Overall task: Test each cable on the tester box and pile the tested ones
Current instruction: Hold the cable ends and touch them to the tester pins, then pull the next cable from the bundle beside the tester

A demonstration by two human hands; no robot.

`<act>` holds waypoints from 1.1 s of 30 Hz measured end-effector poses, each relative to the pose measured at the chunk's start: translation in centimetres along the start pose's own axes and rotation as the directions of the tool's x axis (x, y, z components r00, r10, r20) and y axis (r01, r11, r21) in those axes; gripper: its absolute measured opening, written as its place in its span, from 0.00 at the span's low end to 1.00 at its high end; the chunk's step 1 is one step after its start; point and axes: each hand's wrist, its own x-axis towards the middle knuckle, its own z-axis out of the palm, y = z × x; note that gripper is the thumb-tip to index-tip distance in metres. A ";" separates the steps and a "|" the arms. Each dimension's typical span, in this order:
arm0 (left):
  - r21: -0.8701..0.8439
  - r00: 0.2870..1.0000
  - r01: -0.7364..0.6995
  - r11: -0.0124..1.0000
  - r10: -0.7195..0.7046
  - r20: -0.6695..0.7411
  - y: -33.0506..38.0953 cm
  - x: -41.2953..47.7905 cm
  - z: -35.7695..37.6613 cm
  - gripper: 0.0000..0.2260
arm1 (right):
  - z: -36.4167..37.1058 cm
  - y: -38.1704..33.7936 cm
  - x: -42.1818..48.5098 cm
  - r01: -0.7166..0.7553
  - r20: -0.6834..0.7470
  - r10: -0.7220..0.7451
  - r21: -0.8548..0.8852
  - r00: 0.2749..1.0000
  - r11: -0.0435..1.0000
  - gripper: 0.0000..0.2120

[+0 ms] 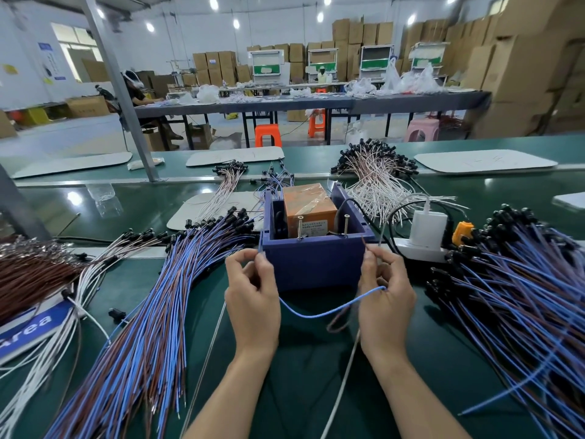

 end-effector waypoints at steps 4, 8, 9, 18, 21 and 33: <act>0.006 0.997 0.076 0.997 -0.076 -0.021 0.4 -0.5 -1.3 0.04 | -1.2 -0.2 -0.5 -0.048 0.083 0.054 -0.070 0.995 0.996 0.09; 0.005 0.980 0.200 0.980 -0.200 -0.003 0.6 -1.4 -2.8 0.03 | -2.6 -1.4 -1.5 -0.067 0.105 0.082 -0.145 0.991 0.987 0.10; 0.003 0.977 0.214 0.977 -0.214 0.007 0.8 -1.8 -3.1 0.04 | -3.0 -1.8 -1.9 -0.065 0.114 0.084 -0.165 0.990 0.984 0.10; 0.120 0.953 -0.149 0.982 0.110 0.282 6.9 -4.2 -6.0 0.11 | -6.1 -6.2 -2.7 0.272 0.179 -0.214 -0.421 0.960 0.865 0.06; 0.163 0.797 -0.307 0.938 0.159 0.583 11.3 -3.5 -5.4 0.15 | -6.5 -9.6 -0.9 0.465 0.275 -0.375 -0.502 0.885 0.729 0.06; -0.128 0.684 -0.318 0.939 0.321 0.655 22.5 -2.1 -1.7 0.07 | -12.0 -18.4 4.3 0.477 0.220 -0.424 -0.395 0.879 0.785 0.36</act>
